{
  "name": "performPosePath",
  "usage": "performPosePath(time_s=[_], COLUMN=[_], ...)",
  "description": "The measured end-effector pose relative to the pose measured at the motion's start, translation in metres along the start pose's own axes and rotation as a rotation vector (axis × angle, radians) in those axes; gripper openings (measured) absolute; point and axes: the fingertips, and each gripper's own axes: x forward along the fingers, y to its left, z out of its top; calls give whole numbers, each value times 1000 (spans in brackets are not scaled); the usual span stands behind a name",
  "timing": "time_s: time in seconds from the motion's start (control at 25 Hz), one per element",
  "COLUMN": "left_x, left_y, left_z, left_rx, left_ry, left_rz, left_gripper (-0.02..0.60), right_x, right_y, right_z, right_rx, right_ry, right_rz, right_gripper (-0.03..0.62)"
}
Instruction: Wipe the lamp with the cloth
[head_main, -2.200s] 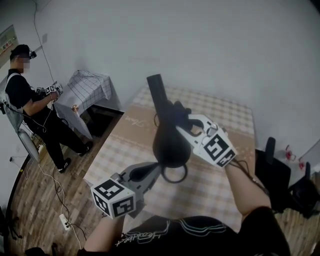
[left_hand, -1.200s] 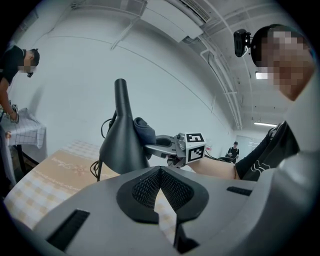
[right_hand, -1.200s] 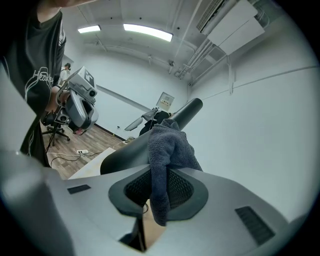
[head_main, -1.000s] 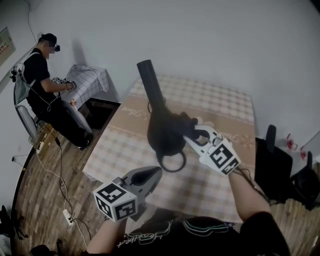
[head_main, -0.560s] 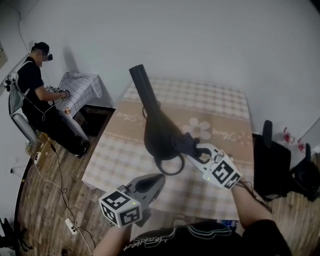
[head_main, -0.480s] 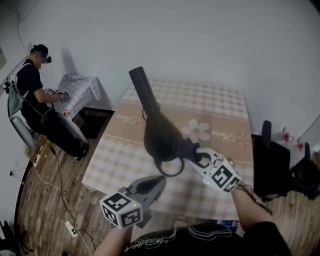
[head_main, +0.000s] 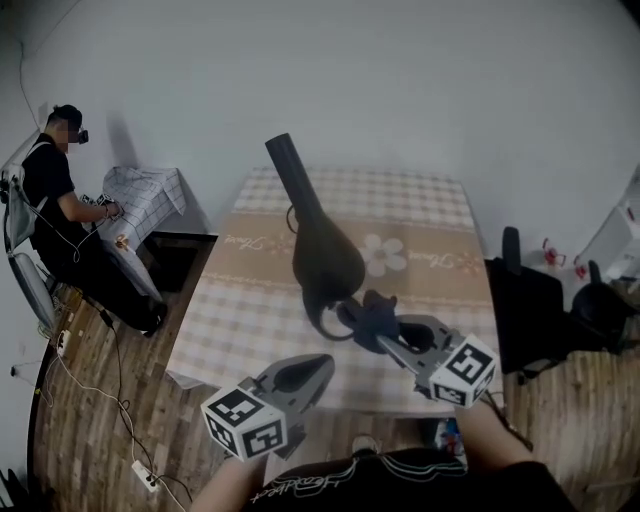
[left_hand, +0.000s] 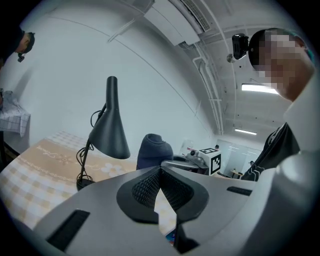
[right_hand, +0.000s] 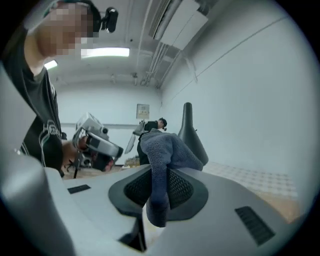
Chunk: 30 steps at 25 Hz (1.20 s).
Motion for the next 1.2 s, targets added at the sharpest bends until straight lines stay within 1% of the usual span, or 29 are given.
performPosePath(time_s=[0.12, 0.32, 0.44, 0.52, 0.6, 0.72, 0.88, 1.04, 1.2], left_x=[-21, -59, -80, -96, -111, -132, -157, -168, -170], left_y=[-21, -56, -77, -91, -103, -118, -126, -132, -137], left_z=[-2, -13, -18, -20, -22, -28, -35, -33, -30], left_rx=[21, 47, 71, 81, 82, 94, 97, 98, 113], left_ry=[2, -7, -7, -16, -27, -38, -44, -49, -52], left_rz=[-40, -100, -132, -143, -153, -188, -204, -216, -228], left_gripper=[-2, -2, -2, -2, -2, -2, -2, -2, -2], right_x=[-22, -62, -79, -86, -92, -99, -100, -101, -102], right_y=[35, 84, 115, 137, 159, 188, 219, 233, 238], right_z=[23, 41, 46, 49, 52, 52, 52, 57, 59], right_rx=[88, 197, 224, 235, 247, 260, 266, 254, 250], right_ry=[-95, -188, -215, -229, -237, -225, -215, -205, -197], right_rz=[-38, -112, -148, -158, -161, -175, -169, -169, -166], right_gripper=[57, 57, 57, 57, 57, 57, 57, 57, 57])
